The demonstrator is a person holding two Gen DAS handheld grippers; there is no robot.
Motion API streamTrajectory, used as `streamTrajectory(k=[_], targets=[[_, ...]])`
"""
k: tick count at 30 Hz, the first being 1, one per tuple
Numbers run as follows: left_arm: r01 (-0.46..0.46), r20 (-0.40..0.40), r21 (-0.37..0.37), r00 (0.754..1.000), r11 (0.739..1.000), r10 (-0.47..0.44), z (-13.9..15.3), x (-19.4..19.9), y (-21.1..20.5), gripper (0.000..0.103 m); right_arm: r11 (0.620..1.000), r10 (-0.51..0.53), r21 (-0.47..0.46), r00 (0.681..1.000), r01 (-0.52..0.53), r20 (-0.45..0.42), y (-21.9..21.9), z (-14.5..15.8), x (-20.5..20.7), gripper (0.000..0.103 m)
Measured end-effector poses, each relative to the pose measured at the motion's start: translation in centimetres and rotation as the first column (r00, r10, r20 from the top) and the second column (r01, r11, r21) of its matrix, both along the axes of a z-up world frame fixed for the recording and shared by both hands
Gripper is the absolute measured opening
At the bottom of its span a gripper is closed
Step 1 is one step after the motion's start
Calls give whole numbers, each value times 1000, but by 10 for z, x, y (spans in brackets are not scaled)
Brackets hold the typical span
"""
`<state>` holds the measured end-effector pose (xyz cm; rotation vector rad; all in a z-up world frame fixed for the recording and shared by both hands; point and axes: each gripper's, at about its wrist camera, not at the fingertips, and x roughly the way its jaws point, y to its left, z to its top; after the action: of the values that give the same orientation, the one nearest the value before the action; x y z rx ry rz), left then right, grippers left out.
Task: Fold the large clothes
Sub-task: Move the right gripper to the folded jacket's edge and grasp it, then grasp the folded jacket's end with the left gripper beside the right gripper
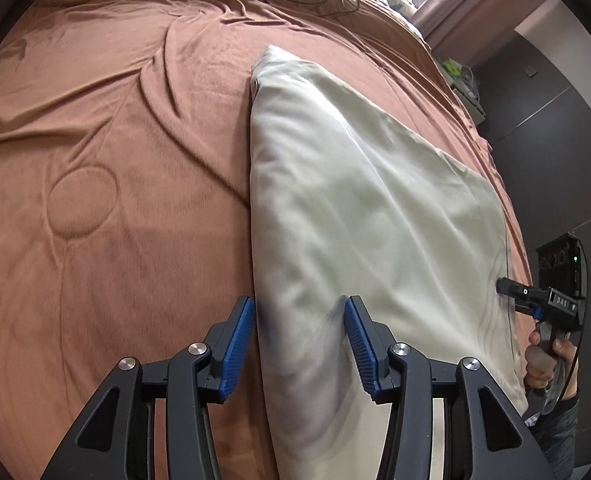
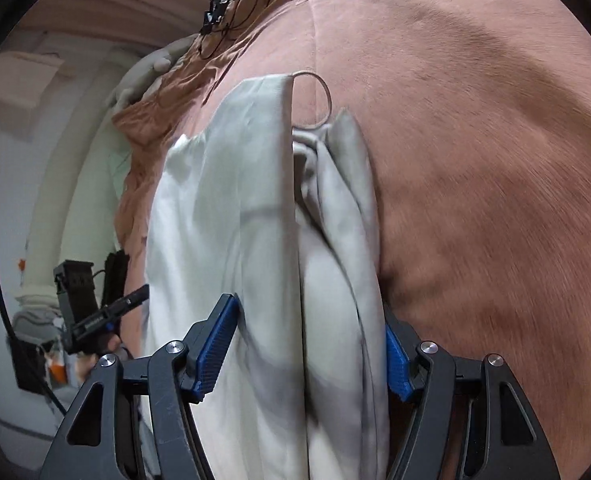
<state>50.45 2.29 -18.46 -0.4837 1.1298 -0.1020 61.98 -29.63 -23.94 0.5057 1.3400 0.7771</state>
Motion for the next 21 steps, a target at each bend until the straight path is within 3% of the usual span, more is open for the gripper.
streamTrajectory(k=[6, 11, 16, 21], targets=[[-14, -4, 12, 1000, 1000, 14, -4, 26, 2, 49, 996, -35, 85, 998, 39, -46, 7, -9, 25, 66], [-38, -18, 14, 999, 999, 38, -8, 45, 7, 49, 994, -45, 100, 998, 50, -50, 17, -11, 38, 64], [-61, -24, 20, 998, 998, 61, -7, 54, 8, 49, 995, -67, 68, 997, 69, -31, 16, -7, 34, 28], [-53, 2, 72, 999, 996, 53, 3, 49, -2, 32, 995, -86, 45, 995, 84, 57, 20, 18, 22, 19]])
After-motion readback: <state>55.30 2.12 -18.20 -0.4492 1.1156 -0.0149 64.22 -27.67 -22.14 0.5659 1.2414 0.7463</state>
